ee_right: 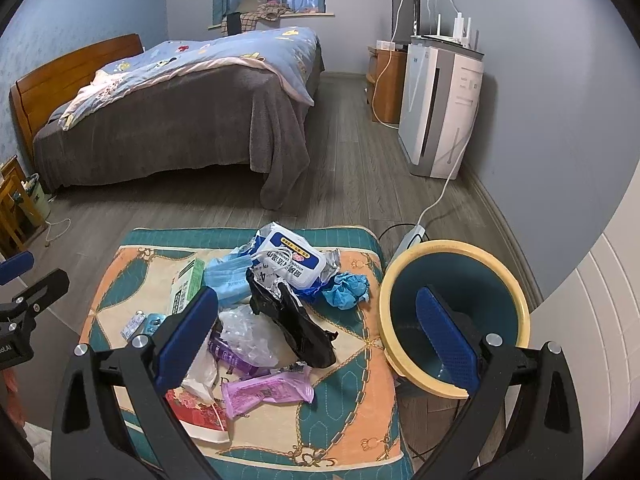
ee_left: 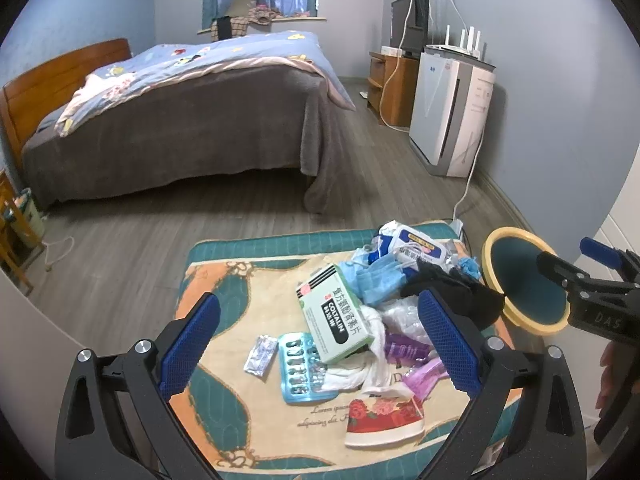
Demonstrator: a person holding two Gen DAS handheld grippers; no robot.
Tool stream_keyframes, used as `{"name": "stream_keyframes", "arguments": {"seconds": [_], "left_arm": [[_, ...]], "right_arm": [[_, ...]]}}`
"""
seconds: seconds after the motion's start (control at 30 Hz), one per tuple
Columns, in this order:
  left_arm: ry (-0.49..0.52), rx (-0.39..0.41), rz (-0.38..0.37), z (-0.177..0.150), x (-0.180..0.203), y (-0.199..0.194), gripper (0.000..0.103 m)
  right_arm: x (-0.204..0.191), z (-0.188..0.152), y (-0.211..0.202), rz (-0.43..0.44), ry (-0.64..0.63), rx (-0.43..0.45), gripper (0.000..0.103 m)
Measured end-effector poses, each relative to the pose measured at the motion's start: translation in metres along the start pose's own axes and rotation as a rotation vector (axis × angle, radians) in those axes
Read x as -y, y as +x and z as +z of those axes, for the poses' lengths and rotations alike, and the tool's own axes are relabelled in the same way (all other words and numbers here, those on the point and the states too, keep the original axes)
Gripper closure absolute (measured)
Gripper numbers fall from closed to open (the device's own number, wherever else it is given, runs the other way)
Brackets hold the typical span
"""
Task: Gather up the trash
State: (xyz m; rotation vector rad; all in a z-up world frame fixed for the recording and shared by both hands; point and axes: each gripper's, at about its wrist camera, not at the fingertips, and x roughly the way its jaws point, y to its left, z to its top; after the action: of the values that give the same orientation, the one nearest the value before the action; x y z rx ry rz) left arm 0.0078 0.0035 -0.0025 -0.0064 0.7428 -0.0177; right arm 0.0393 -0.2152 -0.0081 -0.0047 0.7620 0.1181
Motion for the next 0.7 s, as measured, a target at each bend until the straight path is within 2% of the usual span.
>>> {"name": "stream_keyframes", "arguments": {"seconds": [0.7], "left_arm": [[0.000,-0.001,0.001,-0.0005,0.0004,0.0006,0.005]], "right_arm": [[0.0087,0.0017,0.0034,-0.008,0.015,-0.021,0.005]]}}
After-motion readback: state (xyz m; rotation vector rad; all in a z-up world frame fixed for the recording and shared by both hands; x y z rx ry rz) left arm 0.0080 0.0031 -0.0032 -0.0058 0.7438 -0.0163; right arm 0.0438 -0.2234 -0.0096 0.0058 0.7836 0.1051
